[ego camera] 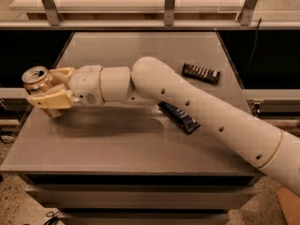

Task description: Place orange can upright

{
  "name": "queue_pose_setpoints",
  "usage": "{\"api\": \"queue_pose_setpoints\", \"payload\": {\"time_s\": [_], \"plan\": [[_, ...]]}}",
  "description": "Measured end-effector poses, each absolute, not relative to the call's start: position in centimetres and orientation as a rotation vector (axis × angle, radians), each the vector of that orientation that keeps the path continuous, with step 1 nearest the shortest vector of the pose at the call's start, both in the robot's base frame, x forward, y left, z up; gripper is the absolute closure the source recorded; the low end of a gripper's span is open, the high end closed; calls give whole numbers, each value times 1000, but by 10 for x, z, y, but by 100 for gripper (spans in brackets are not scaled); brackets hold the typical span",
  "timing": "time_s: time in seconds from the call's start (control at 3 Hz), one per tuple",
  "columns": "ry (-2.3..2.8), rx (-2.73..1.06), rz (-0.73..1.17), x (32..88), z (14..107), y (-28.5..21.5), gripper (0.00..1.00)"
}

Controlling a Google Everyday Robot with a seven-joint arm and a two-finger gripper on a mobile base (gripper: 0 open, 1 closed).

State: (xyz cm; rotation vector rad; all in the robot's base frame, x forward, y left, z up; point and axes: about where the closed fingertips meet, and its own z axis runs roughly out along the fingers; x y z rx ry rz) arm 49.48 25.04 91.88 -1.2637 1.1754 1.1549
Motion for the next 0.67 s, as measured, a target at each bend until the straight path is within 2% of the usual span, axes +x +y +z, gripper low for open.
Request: {"api": "queue_pose_setpoints", "payload": {"time_s": [0.33,0.67], "plan": [[1173,-1271,1157,495,918,252,0],[1158,-1271,1168,493,920,253,0]]}}
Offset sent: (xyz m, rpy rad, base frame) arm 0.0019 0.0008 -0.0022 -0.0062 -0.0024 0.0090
